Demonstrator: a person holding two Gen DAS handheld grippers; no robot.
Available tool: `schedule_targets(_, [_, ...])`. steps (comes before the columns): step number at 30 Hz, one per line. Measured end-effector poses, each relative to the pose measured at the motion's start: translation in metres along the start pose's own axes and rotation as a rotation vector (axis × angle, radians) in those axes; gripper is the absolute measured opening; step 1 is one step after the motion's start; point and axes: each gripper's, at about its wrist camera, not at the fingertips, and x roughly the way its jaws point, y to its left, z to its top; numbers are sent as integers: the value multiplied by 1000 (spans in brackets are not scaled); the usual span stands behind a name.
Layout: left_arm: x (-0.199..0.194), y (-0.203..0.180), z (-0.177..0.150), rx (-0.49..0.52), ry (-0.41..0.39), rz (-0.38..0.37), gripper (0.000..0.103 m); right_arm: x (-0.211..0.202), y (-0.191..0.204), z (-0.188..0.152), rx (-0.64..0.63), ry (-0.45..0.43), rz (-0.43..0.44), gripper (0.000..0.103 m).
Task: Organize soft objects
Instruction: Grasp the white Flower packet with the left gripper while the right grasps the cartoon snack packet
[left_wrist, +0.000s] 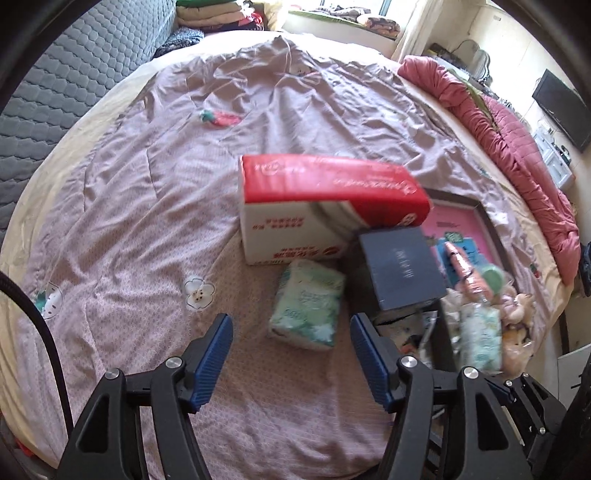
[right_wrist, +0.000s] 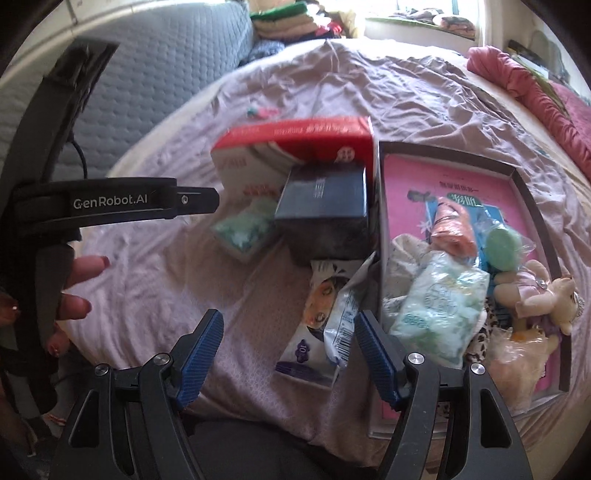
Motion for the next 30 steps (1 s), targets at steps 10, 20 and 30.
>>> schedule_targets(10, [38,-1,-2,56,56,-5,69,52,5,7,-15,120,-140,71])
schedule_targets(20, [60,-4,-1,82,86,-29,69,78,5,8,-59,142,-205,56])
schedule_targets(30, [81,-10,-1,83,111,-71,58,63,-8,9,-18,90,-75,41])
